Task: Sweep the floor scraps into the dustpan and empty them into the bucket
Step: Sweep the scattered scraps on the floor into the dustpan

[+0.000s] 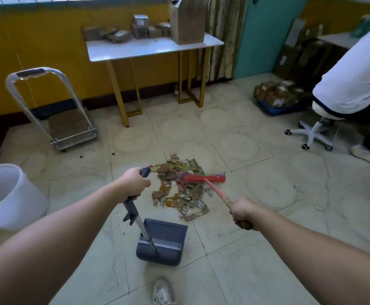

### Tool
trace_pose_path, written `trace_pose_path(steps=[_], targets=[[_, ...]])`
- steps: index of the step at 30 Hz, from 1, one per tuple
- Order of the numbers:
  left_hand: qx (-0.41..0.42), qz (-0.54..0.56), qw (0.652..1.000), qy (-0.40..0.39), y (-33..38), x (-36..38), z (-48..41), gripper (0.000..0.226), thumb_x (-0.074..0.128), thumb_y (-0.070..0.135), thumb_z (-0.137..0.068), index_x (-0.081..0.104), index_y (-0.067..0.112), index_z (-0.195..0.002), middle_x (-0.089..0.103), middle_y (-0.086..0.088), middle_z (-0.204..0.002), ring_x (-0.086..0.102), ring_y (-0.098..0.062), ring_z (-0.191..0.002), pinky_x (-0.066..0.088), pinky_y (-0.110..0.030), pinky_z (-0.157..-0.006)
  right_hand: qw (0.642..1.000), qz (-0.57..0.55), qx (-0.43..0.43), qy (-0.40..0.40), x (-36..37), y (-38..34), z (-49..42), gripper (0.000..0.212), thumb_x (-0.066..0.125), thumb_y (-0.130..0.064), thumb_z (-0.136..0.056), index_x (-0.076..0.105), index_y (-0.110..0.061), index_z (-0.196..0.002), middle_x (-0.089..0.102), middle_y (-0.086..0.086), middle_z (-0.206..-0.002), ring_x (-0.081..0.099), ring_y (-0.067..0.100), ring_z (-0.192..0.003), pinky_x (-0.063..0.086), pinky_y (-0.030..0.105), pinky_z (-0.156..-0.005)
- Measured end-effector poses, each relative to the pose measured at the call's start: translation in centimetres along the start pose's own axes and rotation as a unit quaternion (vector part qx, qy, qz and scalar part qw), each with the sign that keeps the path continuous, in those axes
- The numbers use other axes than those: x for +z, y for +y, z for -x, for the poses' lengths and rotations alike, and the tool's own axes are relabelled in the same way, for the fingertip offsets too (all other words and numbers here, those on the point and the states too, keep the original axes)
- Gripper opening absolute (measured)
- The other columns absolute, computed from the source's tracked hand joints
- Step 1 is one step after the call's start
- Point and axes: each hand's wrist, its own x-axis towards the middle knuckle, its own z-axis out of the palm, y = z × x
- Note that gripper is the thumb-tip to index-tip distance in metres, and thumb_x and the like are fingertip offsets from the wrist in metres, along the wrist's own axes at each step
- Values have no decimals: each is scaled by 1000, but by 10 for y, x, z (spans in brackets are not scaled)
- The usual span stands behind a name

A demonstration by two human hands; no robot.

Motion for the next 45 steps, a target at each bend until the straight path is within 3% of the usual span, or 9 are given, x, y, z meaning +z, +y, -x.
trace_pose_path(steps=[3,6,18,21,27,30,32,40,45], targets=[[9,-3,1000,-22,6,-9,-27,13,51,8,-90,42,13,-81,46,-7,-69,43,-17,-50,38,-26,-42,999,-51,14,1,6,-20,-12,27,31,-11,-99,43,-34,-91,50,5,-50,37,9,-26,29,14,-33],[9,-5,999,-40,6,-20,-50,16,51,7,-90,42,14,-79,46,-6,-69,43,-16,-50,39,-26,-43,994,-100,48,-6,14,-41,-23,30,34,-18,-100,36,-30,-72,51,0,-49,42,5,-31,36,14,-37],[-1,32,998,-46,28,-62,-111,12,53,9,-89,45,13,-81,48,-7,-66,44,-14,-45,38,-24,-40,999,-42,20,-11,-6,-115,-32,26,33,-2,-96,41,-16,-76,46,7,-64,41,10,-39,33,18,-36],[-16,32,998,-44,33,-63,-119,9,53,9,-89,47,11,-84,49,-6,-66,44,-14,-44,38,-23,-40,1000,19,-17,-17,-13,-139,-48,18,33,2,-95,44,-11,-99,46,8,-67,44,13,-42,35,22,-40],[-73,47,996,-16,37,-75,-129,11,52,7,-90,45,11,-82,47,-7,-69,43,-16,-51,40,-26,-44,971,212,-88,-63,-41,-197,-81,42,31,5,-97,39,-12,-135,42,8,-72,43,12,-48,35,20,-41],[-101,70,992,13,41,-81,-140,9,52,7,-90,46,9,-84,47,-7,-69,42,-16,-52,39,-27,-46,948,294,-103,-72,-81,-228,-90,25,35,0,-98,50,-18,-92,47,10,-76,48,22,-61,40,27,-54],[-107,79,991,26,46,-83,-148,8,52,7,-90,46,8,-85,47,-8,-69,42,-17,-52,39,-28,-46,943,307,-103,-75,-102,-237,-95,34,39,-5,-98,44,-22,-68,49,11,-78,49,24,-70,40,30,-61],[-91,56,994,20,52,-78,-151,8,53,7,-88,48,6,-94,48,-9,-70,43,-18,-51,38,-28,-46,968,220,-74,-96,-110,-221,-84,20,50,-21,-94,51,-3,-86,50,9,-76,45,15,-55,38,25,-51],[-79,59,995,35,44,-83,-140,6,52,9,-89,46,9,-90,48,-9,-70,43,-17,-51,39,-27,-44,982,149,-82,-77,-88,-214,-90,20,47,-5,-92,59,4,-104,54,9,-73,49,16,-53,41,26,-49]])
